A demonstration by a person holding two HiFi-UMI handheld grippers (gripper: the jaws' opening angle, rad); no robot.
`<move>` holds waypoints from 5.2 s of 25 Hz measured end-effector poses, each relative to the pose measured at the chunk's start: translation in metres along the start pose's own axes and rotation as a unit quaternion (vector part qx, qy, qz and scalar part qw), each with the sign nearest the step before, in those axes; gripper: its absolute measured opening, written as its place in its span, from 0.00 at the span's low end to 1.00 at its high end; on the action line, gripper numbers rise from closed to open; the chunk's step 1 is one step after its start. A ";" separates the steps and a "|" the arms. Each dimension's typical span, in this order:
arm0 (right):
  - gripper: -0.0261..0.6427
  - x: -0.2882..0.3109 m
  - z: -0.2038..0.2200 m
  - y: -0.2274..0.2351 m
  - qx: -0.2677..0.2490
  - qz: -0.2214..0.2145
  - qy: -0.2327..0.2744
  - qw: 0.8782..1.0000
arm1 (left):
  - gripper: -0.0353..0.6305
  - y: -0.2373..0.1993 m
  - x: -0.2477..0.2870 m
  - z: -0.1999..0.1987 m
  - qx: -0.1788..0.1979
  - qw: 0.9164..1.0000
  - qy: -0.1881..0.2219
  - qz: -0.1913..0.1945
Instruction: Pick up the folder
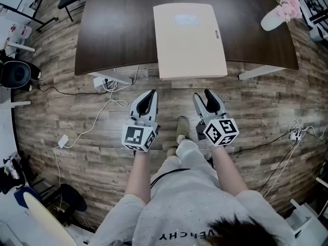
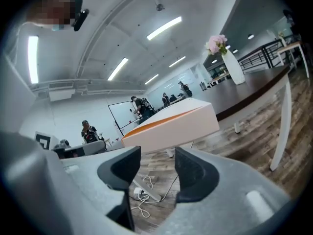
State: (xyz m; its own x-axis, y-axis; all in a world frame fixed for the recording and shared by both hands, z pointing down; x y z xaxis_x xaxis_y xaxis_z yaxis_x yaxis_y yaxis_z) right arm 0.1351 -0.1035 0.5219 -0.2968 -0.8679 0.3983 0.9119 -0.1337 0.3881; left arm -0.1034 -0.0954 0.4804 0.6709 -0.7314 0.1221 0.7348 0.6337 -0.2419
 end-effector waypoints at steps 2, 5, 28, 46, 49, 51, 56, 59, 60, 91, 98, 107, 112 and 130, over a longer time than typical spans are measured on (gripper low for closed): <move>0.36 0.008 -0.001 0.004 0.027 0.000 -0.002 1.000 | 0.05 -0.003 0.009 0.000 0.001 1.000 -0.003 0.000; 0.38 0.018 0.000 0.005 0.056 -0.003 -0.008 0.998 | 0.05 -0.006 0.017 0.001 0.005 1.000 -0.009 -0.003; 0.66 0.069 -0.001 -0.008 0.319 -0.075 0.028 0.944 | 0.05 -0.054 0.021 0.009 0.008 1.000 -0.006 -0.028; 0.66 0.105 -0.004 -0.009 0.419 -0.068 0.062 0.903 | 0.05 -0.080 0.018 0.017 -0.008 0.999 -0.002 -0.032; 0.66 0.110 -0.005 -0.008 0.432 -0.064 0.063 0.897 | 0.05 -0.079 0.018 0.019 -0.011 0.999 -0.004 -0.030; 0.66 0.113 -0.005 -0.008 0.440 -0.062 0.064 0.894 | 0.05 -0.079 0.017 0.020 -0.013 0.999 -0.005 -0.031; 0.65 0.117 -0.003 -0.007 0.458 -0.057 0.062 0.885 | 0.05 -0.079 0.013 0.022 -0.014 0.999 -0.007 -0.035; 0.65 0.118 -0.005 -0.009 0.468 -0.057 0.062 0.880 | 0.05 -0.078 0.008 0.022 -0.014 0.999 -0.008 -0.039; 0.65 0.119 -0.006 -0.010 0.470 -0.057 0.062 0.879 | 0.05 -0.078 0.007 0.022 -0.015 0.999 -0.009 -0.040; 0.44 0.115 -0.034 0.004 0.485 -0.065 0.093 0.867 | 0.05 -0.088 0.006 0.004 -0.015 0.999 0.004 -0.042; 0.44 0.100 -0.054 0.014 0.426 -0.045 0.095 0.899 | 0.05 -0.084 0.008 -0.013 -0.007 0.999 0.014 -0.037; 0.44 0.084 -0.084 0.020 0.326 -0.015 0.109 0.939 | 0.05 -0.084 0.006 -0.036 0.002 0.999 0.028 -0.032; 0.44 0.078 -0.101 0.019 0.290 -0.019 0.125 0.949 | 0.05 -0.087 0.005 -0.046 0.006 0.999 0.032 -0.033; 0.44 0.054 -0.148 0.024 0.159 0.009 0.149 0.976 | 0.05 -0.089 0.015 -0.078 0.012 0.998 0.046 -0.036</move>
State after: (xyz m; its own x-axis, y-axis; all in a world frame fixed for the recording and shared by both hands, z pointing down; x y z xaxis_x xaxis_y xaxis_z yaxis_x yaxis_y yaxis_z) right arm 0.1825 -0.2241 0.4296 -0.1426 -0.9756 0.1670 0.7686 -0.0029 0.6397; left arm -0.1665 -0.1828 0.4289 0.6055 -0.7943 0.0500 0.7836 0.5840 -0.2120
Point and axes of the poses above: the fingertips, and each gripper's own axes: x forward along the fingers, y to its right, z out of its underside, the point moved 8 cm from there along -x, backward along the fingers, and after that the axes turned 15 degrees about z, right-handed, at the moved point
